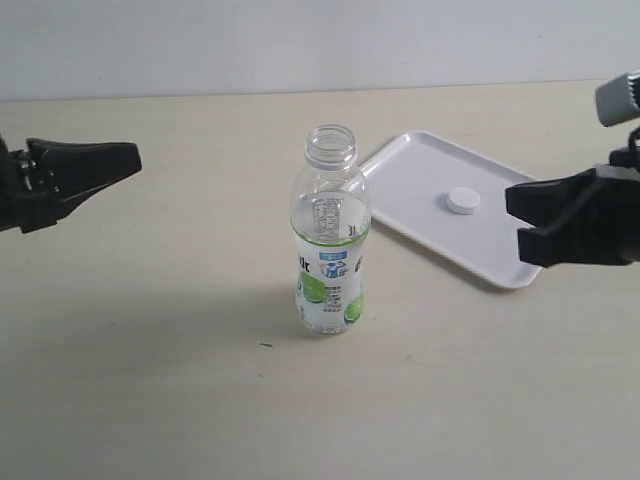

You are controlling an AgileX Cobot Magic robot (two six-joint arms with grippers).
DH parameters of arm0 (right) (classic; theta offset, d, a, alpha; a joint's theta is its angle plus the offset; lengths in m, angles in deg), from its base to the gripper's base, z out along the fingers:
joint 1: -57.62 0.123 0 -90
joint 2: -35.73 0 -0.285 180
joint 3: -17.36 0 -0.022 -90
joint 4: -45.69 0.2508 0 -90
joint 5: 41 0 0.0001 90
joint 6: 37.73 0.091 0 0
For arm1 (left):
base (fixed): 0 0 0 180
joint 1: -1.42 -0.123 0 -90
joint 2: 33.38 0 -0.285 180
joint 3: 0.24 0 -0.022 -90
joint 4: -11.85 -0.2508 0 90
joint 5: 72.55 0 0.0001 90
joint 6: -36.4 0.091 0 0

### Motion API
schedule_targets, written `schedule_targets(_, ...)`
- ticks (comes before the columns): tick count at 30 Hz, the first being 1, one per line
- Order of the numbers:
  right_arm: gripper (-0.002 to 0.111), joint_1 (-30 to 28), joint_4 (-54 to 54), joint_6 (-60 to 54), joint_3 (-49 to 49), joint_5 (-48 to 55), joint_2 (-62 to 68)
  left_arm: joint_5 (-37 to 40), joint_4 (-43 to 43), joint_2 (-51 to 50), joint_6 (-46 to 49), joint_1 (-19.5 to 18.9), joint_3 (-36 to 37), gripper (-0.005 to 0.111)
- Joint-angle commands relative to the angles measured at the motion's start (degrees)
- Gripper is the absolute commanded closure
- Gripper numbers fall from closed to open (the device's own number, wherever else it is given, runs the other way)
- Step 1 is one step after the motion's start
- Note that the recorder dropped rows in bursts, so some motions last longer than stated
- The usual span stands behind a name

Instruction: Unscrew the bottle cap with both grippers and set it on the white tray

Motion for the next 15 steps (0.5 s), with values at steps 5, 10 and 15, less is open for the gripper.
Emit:
schedule_targets(5,0.108,0.0,2.4,-2.6,-9.5,5.4,-21.0,-0.8,14.9,17.4,8.8,-0.2,18.3,0.107)
schedule_targets(10,0.108,0.0,2.4,0.5,-15.5,5.7,-35.7,-0.8,21.0,37.6,8.0,-0.2,27.0,0.107)
schedule_targets(15,0.108,0.0,-3.7,7.3,-18.6,5.2,-43.1,9.7,16.5,56.5,-1.0,-0.2,27.0,0.107)
